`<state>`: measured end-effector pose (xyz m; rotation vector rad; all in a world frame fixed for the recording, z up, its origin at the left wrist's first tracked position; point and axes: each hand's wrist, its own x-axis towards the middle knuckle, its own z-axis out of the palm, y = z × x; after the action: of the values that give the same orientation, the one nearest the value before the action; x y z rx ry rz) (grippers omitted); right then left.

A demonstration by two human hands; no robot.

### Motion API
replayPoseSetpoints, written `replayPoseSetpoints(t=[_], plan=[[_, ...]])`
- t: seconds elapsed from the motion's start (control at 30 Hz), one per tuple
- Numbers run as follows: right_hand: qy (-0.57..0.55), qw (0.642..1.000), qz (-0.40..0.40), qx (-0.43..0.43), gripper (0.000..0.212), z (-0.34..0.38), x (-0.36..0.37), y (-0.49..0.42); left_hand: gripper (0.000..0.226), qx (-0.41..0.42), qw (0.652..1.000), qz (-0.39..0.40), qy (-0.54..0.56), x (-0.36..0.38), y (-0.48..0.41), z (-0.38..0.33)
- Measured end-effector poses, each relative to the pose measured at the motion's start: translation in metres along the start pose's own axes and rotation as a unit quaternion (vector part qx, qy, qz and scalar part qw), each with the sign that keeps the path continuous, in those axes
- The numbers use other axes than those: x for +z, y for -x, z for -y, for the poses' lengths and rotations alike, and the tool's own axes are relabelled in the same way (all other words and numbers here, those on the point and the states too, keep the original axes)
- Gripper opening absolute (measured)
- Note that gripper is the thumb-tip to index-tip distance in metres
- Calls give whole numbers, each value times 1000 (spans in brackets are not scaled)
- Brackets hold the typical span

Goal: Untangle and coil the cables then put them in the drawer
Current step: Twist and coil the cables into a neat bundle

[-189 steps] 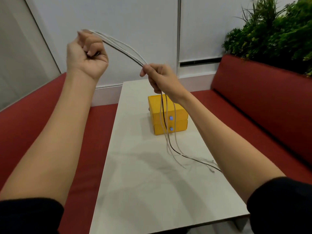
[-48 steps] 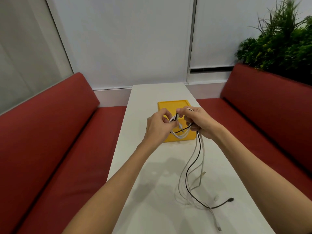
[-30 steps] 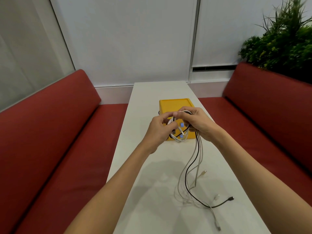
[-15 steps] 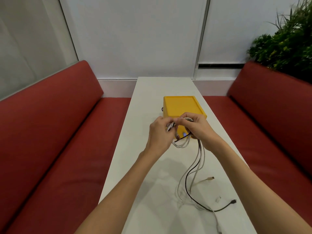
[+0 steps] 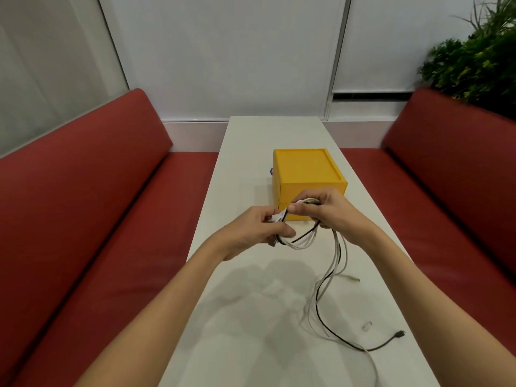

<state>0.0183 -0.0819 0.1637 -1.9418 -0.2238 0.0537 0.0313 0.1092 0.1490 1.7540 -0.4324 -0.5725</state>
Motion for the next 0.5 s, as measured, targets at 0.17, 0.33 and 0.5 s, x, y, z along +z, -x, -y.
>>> replayPoseSetpoints(t=[0.17, 0.33, 0.5], plan=[[57, 998, 36, -10, 14, -1, -4, -3, 5, 9, 1000, 7, -5, -10, 3, 7], [132, 990, 45, -16, 12, -6, 2, -10, 26, 46, 947, -111, -298, -11, -7, 10], [124, 989, 77, -30, 13, -1, -1, -10, 43, -9, 945, -3, -328, -18, -6, 1]])
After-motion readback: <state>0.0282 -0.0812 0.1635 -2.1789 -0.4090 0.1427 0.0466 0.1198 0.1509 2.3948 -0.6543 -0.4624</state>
